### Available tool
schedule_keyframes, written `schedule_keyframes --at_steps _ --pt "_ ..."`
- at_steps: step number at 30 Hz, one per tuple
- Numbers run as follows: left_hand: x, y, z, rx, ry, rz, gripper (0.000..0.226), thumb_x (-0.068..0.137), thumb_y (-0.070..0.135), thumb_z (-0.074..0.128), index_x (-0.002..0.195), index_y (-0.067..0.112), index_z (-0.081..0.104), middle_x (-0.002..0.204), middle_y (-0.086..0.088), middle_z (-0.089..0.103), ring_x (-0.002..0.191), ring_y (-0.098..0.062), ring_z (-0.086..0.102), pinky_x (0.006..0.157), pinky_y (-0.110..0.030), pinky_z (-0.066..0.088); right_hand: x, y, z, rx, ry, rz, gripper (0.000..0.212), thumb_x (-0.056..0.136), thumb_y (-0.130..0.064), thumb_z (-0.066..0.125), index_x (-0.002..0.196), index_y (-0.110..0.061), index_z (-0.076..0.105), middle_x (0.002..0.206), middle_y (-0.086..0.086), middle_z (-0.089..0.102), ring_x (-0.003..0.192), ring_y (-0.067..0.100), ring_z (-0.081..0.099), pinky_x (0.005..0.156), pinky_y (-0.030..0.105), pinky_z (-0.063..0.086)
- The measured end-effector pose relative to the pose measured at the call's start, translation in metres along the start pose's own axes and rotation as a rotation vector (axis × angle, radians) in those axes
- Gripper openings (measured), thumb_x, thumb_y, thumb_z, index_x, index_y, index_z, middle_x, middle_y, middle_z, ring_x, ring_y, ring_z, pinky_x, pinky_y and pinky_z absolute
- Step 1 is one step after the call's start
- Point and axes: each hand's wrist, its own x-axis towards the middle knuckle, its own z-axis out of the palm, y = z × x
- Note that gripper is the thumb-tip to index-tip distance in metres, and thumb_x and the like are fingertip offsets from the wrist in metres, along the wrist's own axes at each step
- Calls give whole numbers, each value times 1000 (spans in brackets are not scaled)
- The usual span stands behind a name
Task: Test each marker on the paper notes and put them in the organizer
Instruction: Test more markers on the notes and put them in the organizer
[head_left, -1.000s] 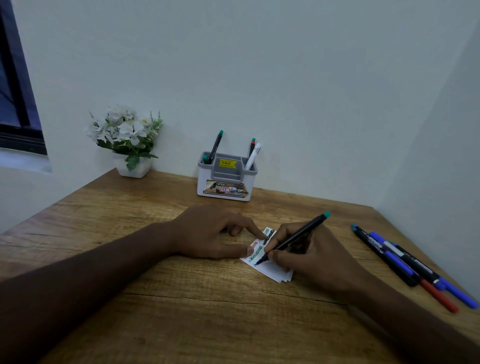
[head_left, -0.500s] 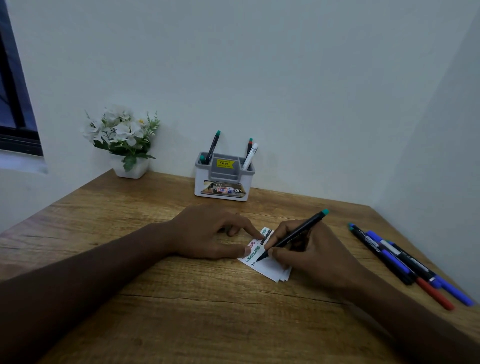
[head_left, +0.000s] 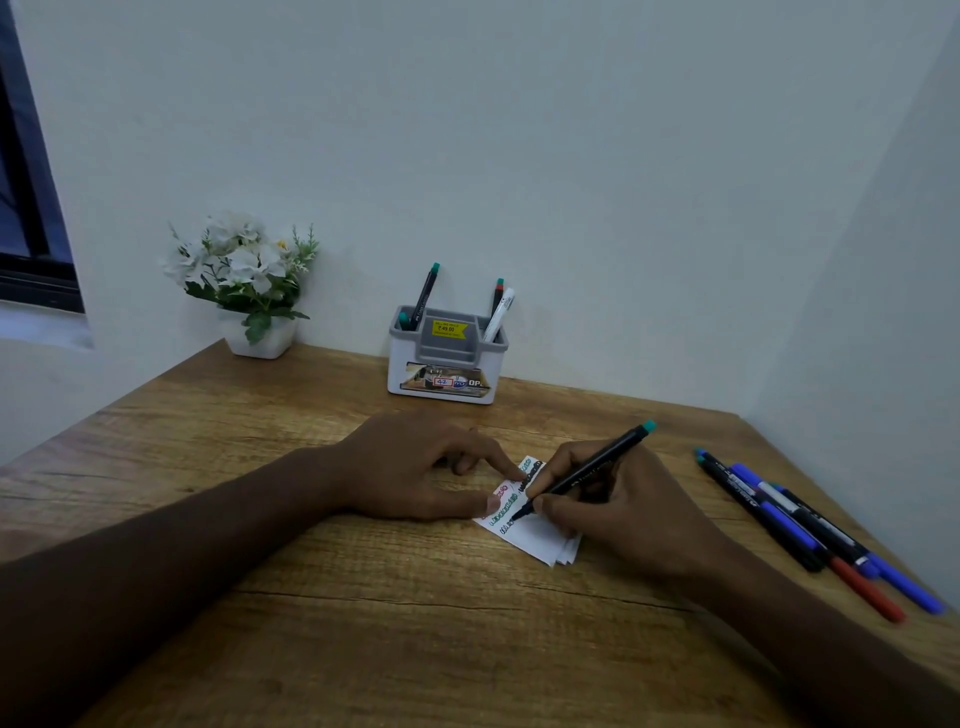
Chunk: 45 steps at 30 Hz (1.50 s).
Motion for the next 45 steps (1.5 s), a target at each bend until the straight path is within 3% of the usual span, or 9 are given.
schedule_keyframes --at_steps 4,14,19,26,34,39,45 --pt "0 0 0 7 -1 -3 42 94 73 54 135 64 53 90 20 56 89 -2 54 64 -27 41 0 -1 -1 8 8 5 9 91 -22 81 88 -31 83 95 -17 83 96 4 76 84 40 66" --pt "0 -1 0 7 -3 -8 44 93 76 52 135 65 51 92 21 58 89 -2 55 65 -33 47 3 1 -3 -15 4 -8 11 91 -22 79 89 -32 83 92 -17 83 92 10 77 78 39 64" --pt "-1 -2 1 8 13 6 45 91 79 49 135 66 51 92 20 56 89 -2 54 63 -29 43 3 3 -5 -26 20 -28 11 90 -22 81 89 -33 83 90 -15 83 87 11 76 71 29 62" --pt "1 -1 0 2 -5 3 46 91 80 48 134 67 50 95 21 55 91 -4 54 65 -34 47 3 4 -7 -25 28 -11 10 90 -23 80 89 -33 83 87 -9 83 84 16 76 71 33 63" --pt "1 -3 2 19 7 11 45 92 79 49 135 67 50 94 22 54 89 -3 53 61 -23 38 4 6 -7 -14 47 -5 13 89 -24 80 89 -37 82 90 -14 83 90 12 76 76 33 64" --pt "1 -3 2 24 12 6 43 92 79 49 134 69 48 100 22 54 95 -3 53 62 -22 37 5 5 -7 -17 40 -20 16 90 -23 80 88 -38 82 88 -17 82 84 3 75 67 15 59" --pt "0 -2 1 15 10 7 45 90 80 47 133 68 50 97 21 55 92 -4 55 63 -27 43 6 7 -7 -1 46 -18 15 90 -22 81 88 -36 82 88 -15 82 81 5 75 65 15 59"
